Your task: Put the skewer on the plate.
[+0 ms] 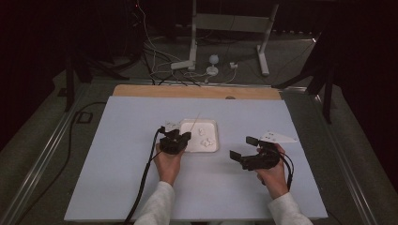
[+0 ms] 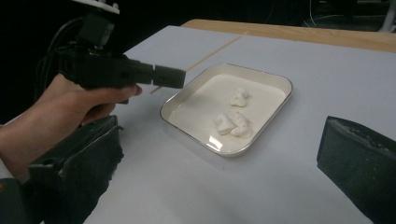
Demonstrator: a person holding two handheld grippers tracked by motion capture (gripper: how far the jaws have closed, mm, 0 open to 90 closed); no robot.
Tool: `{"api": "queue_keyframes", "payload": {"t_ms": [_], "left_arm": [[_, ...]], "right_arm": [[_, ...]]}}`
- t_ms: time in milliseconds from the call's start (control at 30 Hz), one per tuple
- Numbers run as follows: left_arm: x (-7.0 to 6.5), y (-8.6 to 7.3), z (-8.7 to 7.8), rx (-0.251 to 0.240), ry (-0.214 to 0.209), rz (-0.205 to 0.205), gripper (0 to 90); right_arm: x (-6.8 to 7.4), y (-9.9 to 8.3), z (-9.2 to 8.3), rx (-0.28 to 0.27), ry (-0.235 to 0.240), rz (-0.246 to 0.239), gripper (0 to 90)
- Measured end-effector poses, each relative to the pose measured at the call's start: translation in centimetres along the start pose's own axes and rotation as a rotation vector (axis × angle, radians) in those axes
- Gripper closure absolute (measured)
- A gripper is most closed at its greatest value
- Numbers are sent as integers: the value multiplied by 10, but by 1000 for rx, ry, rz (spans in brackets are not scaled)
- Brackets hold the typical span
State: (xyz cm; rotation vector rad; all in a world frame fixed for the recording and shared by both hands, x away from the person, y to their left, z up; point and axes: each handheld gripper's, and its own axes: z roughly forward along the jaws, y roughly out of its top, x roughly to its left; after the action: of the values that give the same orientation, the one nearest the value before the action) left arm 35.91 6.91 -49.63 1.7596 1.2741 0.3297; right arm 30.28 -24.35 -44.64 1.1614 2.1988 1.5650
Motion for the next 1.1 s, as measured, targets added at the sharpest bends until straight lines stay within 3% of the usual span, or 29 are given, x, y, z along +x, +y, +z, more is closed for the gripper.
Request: {"api": "queue_keyframes", "payload": {"t_ms": [100,233,333,400,500,667,733,1100], "left_arm": [[1,-3,0,3,18,-13,884],[2,-3,0,2,0,-36,846],[0,-2,1,-19,-60,-59,717],[-1,-2,0,-46,-108,-47,633],[-1,-1,-2,-55,-145,-50,508],[-1,1,-12,-80,-157,-11,338],[2,3,-16,-86,-174,-28,270],[13,10,-48,-117,-228,-23,180]], "right_arm": [[0,0,0,-2,0,-1,0],[0,0,0,1,1,1,0],[0,0,0,3,2,5,0],[1,0,0,1,3,2,0],[1,0,0,2,2,2,0],[0,-1,-1,2,-9,-4,0],[0,-1,-1,1,-10,-5,0],[-2,-5,-8,0,-43,-20,0]]}}
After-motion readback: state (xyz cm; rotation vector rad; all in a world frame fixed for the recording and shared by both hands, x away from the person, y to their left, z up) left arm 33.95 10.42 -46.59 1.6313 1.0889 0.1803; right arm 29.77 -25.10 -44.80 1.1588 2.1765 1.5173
